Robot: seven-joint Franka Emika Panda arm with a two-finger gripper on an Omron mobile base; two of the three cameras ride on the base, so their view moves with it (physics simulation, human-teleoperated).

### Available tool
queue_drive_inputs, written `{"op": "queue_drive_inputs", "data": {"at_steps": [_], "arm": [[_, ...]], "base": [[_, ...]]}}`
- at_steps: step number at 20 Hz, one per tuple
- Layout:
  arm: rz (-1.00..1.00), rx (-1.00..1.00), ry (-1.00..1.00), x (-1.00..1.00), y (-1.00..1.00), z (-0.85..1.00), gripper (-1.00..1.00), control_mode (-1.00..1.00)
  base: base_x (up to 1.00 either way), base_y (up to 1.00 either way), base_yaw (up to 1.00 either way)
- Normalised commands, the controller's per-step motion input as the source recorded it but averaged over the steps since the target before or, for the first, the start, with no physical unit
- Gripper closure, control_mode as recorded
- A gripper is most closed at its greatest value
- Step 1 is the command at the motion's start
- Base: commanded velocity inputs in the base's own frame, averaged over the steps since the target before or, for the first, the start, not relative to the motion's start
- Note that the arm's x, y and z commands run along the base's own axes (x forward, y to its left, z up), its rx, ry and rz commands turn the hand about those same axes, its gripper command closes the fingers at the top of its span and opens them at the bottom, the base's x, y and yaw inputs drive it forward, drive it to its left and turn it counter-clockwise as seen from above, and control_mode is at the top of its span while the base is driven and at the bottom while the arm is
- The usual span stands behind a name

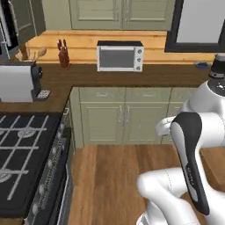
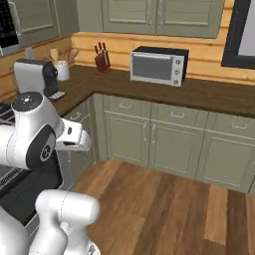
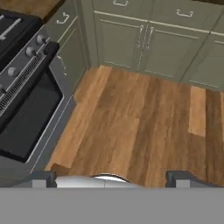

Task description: Navigate to the sink.

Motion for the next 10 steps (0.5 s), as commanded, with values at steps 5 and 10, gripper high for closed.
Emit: {"op": "queue_drive_inputs", "data": {"at_steps": [5, 10], "arm": [[0.00, 0.00, 0.00, 0.00, 0.00, 0.00, -1.00, 1.00], [0.00, 0.00, 0.00, 0.00, 0.00, 0.00, -1.00, 1.00]], "base": [[0.14, -0.04, -0.91], [0.33, -0.12, -0.82]]}}
